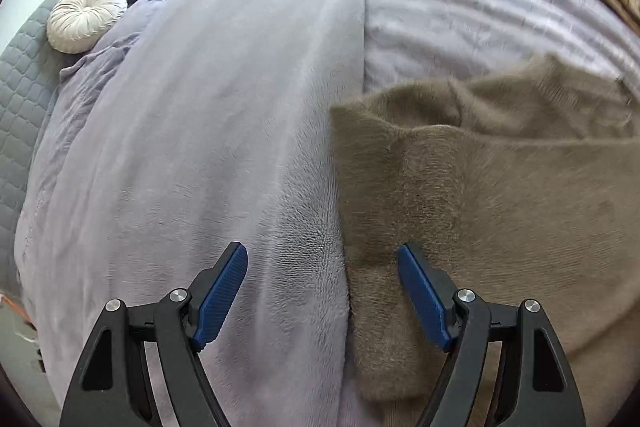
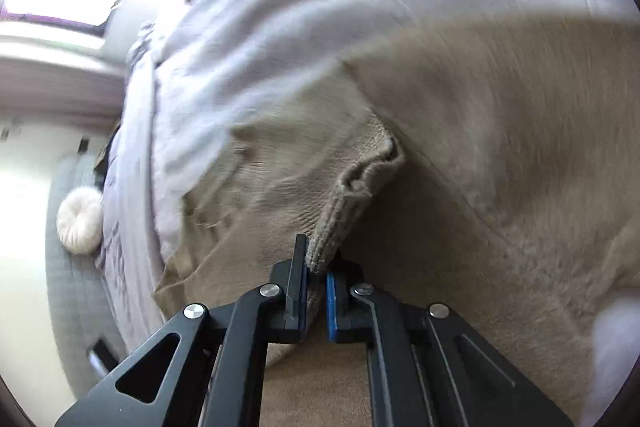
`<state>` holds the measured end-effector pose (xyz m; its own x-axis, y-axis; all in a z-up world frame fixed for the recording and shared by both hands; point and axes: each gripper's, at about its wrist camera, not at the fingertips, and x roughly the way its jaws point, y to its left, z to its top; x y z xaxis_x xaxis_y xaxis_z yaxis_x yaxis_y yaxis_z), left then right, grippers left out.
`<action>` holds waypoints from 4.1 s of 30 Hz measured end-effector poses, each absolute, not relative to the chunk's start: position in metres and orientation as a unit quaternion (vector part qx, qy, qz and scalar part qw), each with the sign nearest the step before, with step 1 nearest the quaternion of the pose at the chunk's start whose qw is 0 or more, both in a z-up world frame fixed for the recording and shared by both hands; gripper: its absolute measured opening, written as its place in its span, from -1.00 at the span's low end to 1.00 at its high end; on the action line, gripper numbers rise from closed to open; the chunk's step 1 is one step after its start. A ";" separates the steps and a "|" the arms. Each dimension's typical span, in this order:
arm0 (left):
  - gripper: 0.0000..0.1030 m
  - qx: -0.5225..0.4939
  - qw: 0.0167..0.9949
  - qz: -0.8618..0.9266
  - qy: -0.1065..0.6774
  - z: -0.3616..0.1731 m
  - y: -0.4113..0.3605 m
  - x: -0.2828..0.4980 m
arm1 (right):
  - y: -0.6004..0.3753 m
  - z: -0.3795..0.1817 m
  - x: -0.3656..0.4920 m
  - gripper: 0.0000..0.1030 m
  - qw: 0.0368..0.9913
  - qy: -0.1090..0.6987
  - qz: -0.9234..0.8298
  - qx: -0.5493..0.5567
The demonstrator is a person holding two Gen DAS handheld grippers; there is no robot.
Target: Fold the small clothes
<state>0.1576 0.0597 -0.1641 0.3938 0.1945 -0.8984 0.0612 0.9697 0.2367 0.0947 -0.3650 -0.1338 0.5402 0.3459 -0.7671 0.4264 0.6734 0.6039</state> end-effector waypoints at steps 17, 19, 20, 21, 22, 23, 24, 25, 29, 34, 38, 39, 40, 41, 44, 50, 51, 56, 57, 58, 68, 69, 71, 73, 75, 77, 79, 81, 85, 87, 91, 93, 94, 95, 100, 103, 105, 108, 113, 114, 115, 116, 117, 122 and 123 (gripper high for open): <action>0.54 0.083 0.794 0.002 0.602 -0.138 0.066 0.127 | -0.423 -0.142 0.006 -0.46 0.722 0.539 -0.103 0.421; 0.54 0.080 0.790 -0.012 0.608 -0.132 0.053 0.115 | -0.418 -0.145 0.000 -0.27 0.719 0.539 -0.098 0.427; 0.54 0.080 0.787 -0.021 0.612 -0.130 0.046 0.109 | -0.409 -0.146 0.004 -0.26 0.717 0.540 -0.096 0.430; 0.54 0.080 0.782 -0.033 0.617 -0.129 0.038 0.104 | -0.406 -0.145 -0.001 -0.26 0.714 0.542 -0.095 0.434; 0.54 0.081 0.777 -0.043 0.623 -0.128 0.031 0.100 | -0.406 -0.146 -0.006 -0.26 0.710 0.544 -0.095 0.437; 0.54 0.085 0.770 -0.057 0.630 -0.127 0.020 0.093 | -0.403 -0.147 -0.007 -0.26 0.705 0.546 -0.096 0.441; 0.54 0.088 0.765 -0.069 0.634 -0.127 0.011 0.088 | -0.403 -0.148 -0.011 -0.26 0.702 0.547 -0.098 0.446; 0.54 0.093 0.761 -0.081 0.637 -0.126 0.001 0.083 | -0.406 -0.148 -0.019 -0.26 0.699 0.546 -0.100 0.451; 0.54 0.117 0.748 -0.125 0.641 -0.120 -0.042 0.063 | -0.413 -0.148 -0.038 -0.26 0.693 0.541 -0.110 0.464; 0.54 0.128 0.733 -0.169 0.646 -0.116 -0.093 0.043 | -0.439 -0.150 -0.069 -0.26 0.683 0.526 -0.131 0.489; 0.54 0.137 0.726 -0.187 0.648 -0.116 -0.130 0.032 | -0.464 -0.152 -0.093 -0.26 0.680 0.511 -0.148 0.505; 0.54 0.138 0.724 -0.191 0.649 -0.116 -0.140 0.028 | -0.470 -0.153 -0.098 -0.26 0.679 0.507 -0.152 0.509; 0.54 0.140 0.722 -0.194 0.649 -0.117 -0.150 0.025 | -0.476 -0.154 -0.102 -0.26 0.678 0.504 -0.155 0.513; 0.54 0.144 0.721 -0.199 0.648 -0.117 -0.161 0.022 | -0.482 -0.155 -0.107 -0.26 0.677 0.501 -0.158 0.515; 0.54 0.156 0.717 -0.211 0.646 -0.119 -0.184 0.017 | -0.499 -0.155 -0.116 -0.26 0.678 0.490 -0.163 0.523; 0.54 0.165 0.713 -0.224 0.644 -0.121 -0.225 0.016 | -0.545 -0.150 -0.130 -0.26 0.692 0.460 -0.188 0.524; 0.54 0.165 0.713 -0.225 0.643 -0.121 -0.230 0.017 | -0.554 -0.149 -0.131 -0.26 0.694 0.455 -0.195 0.523; 0.54 0.173 0.711 -0.228 0.643 -0.125 -0.265 0.023 | -0.599 -0.146 -0.143 -0.25 0.694 0.406 -0.218 0.554; 0.54 0.174 0.710 -0.229 0.643 -0.127 -0.267 0.028 | -0.610 -0.147 -0.147 -0.26 0.692 0.389 -0.225 0.565; 0.54 0.175 0.710 -0.229 0.642 -0.129 -0.272 0.029 | -0.618 -0.146 -0.150 -0.26 0.692 0.379 -0.234 0.569; 0.54 0.174 0.708 -0.227 0.646 -0.147 -0.284 0.037 | -0.682 -0.159 -0.173 -0.25 0.667 0.271 -0.273 0.638; 0.54 0.171 0.709 -0.226 0.646 -0.148 -0.287 0.038 | -0.686 -0.160 -0.174 -0.25 0.665 0.260 -0.273 0.645; 0.54 0.165 0.709 -0.225 0.647 -0.147 -0.281 0.042 | -0.692 -0.164 -0.176 -0.25 0.657 0.240 -0.269 0.663; 0.54 0.158 0.711 -0.226 0.647 -0.157 -0.283 0.048 | -0.696 -0.170 -0.177 -0.21 0.643 0.212 -0.256 0.690; 0.54 0.142 0.716 -0.230 0.643 -0.157 -0.282 0.053 | -0.697 -0.174 -0.177 -0.30 0.634 0.187 -0.235 0.712; 0.54 0.122 0.718 -0.236 0.644 -0.152 -0.273 0.054 | -0.697 -0.178 -0.174 -0.70 0.622 0.158 -0.198 0.741; 0.54 0.094 0.720 -0.241 0.644 -0.151 -0.266 0.060 | -0.694 -0.176 -0.168 -0.86 0.622 0.148 -0.170 0.750; 0.54 0.073 0.720 -0.242 0.646 -0.150 -0.258 0.066 | -0.690 -0.169 -0.156 -0.86 0.631 0.142 -0.134 0.751; 0.54 0.048 0.736 -0.227 0.636 -0.144 -0.237 0.080 | -0.673 -0.139 -0.114 -0.86 0.675 0.161 -0.048 0.718; 0.54 0.036 0.743 -0.216 0.632 -0.139 -0.220 0.084 | -0.657 -0.121 -0.085 -0.86 0.702 0.185 -0.012 0.688; 0.54 0.022 0.756 -0.174 0.631 -0.141 -0.171 0.095 | -0.603 -0.086 -0.012 -0.86 0.753 0.251 0.067 0.604; 0.54 0.007 0.763 -0.141 0.631 -0.143 -0.135 0.100 | -0.569 -0.076 0.022 -0.86 0.772 0.287 0.097 0.559; 0.54 -0.003 0.764 -0.132 0.631 -0.142 -0.116 0.101 | -0.544 -0.072 0.043 -0.86 0.783 0.311 0.115 0.526; 0.54 -0.014 0.766 -0.121 0.632 -0.144 -0.103 0.104 | -0.516 -0.070 0.062 -0.86 0.792 0.337 0.133 0.491; 0.54 -0.068 0.775 -0.072 0.624 -0.152 -0.028 0.112 | -0.380 -0.100 0.125 -0.85 0.799 0.453 0.192 0.346; 0.54 -0.090 0.778 -0.055 0.619 -0.157 0.002 0.117 | -0.315 -0.132 0.143 -0.78 0.790 0.509 0.205 0.275; 0.54 -0.100 0.779 -0.049 0.617 -0.160 0.018 0.121 | -0.280 -0.149 0.146 -0.78 0.794 0.539 0.187 0.213; 0.54 -0.119 0.782 -0.056 0.609 -0.159 0.030 0.128 | -0.244 -0.153 0.144 -0.64 0.809 0.553 0.164 0.111; 0.54 -0.133 0.794 -0.068 0.590 -0.151 0.045 0.137 | -0.219 -0.125 0.128 -0.30 0.849 0.503 0.163 0.024; 0.54 -0.136 0.795 -0.070 0.587 -0.146 0.052 0.136 | -0.219 -0.120 0.129 -0.29 0.855 0.493 0.157 0.016; 0.54 -0.141 0.796 -0.075 0.584 -0.145 0.056 0.135 | -0.214 -0.116 0.128 -0.28 0.861 0.484 0.157 0.002; 0.54 -0.147 0.795 -0.077 0.584 -0.144 0.058 0.138 | -0.211 -0.112 0.116 -0.25 0.862 0.479 0.165 -0.013; 0.54 -0.153 0.794 -0.079 0.584 -0.145 0.060 0.140 | -0.198 -0.113 0.118 -0.24 0.858 0.479 0.182 -0.041; 0.54 -0.160 0.779 -0.100 0.598 -0.158 0.051 0.151 | -0.179 -0.130 0.079 -0.24 0.814 0.501 0.265 -0.129; 0.54 -0.169 0.772 -0.112 0.603 -0.162 0.047 0.152 | -0.175 -0.135 0.076 -0.24 0.808 0.506 0.268 -0.135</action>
